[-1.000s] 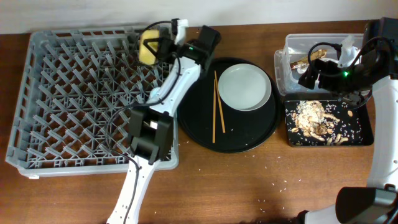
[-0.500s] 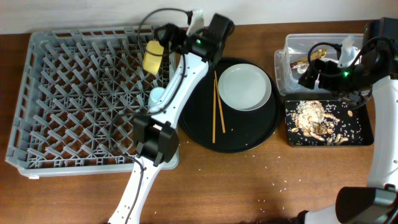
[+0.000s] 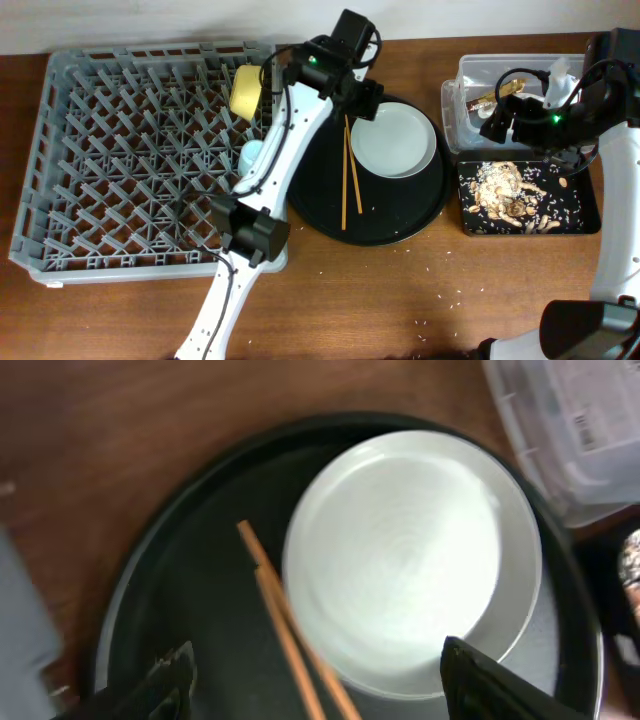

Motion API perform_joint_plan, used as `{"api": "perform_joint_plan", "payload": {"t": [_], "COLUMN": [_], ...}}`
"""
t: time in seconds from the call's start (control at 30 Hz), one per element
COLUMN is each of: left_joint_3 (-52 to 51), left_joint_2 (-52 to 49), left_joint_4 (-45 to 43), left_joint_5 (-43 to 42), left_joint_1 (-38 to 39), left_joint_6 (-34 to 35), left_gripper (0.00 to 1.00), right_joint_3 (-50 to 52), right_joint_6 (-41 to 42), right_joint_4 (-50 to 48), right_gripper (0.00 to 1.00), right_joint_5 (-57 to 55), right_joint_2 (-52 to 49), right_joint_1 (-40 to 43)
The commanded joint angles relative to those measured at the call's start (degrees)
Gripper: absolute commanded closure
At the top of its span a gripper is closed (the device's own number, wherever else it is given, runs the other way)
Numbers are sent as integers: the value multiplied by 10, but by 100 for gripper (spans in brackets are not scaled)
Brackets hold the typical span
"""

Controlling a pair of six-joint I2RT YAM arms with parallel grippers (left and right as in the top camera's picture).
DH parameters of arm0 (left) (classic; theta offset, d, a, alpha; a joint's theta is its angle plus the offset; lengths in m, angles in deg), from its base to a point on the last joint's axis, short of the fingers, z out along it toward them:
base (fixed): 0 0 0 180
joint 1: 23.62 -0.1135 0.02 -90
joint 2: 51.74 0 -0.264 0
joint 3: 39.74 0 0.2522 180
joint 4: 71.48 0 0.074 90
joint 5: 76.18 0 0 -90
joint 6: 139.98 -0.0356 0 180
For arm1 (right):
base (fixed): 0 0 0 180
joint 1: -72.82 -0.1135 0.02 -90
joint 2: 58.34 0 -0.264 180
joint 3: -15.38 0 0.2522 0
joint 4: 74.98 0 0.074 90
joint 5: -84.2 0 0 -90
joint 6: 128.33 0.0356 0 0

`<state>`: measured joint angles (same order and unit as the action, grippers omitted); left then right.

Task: Sort waste into correct bins and load items into the dishwasher rack
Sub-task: 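Release the yellow bowl and move the left gripper toward the white plate, then grasp the white plate rim with the left gripper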

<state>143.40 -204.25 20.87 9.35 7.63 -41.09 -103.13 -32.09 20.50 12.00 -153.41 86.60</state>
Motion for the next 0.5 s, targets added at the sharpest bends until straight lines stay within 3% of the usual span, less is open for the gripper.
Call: {"api": "perform_joint_plan", "payload": {"t": [0.0,0.17,0.37,0.47], "left_joint_3": [-4,-4,6,30], "left_joint_2": [-71,-120,-127,-127], "left_joint_4": [-34,-88,-110,-104], "left_joint_5": [-21,30,68,69], "left_joint_1": [28,29,30,30], "left_joint_6": [75,130,142,94], "left_gripper": [23,37,37,37], "right_joint_3": [-5,-5,-5,-5], "right_joint_6": [2,2,2,2], "right_joint_4": [0,0,0,0], "right_gripper": [2,2,2,2], "right_joint_5": [-5,-5,-5,-5], "right_joint_2": [7,7,7,7], "right_joint_1": [-3,-3,-3,-3]}}
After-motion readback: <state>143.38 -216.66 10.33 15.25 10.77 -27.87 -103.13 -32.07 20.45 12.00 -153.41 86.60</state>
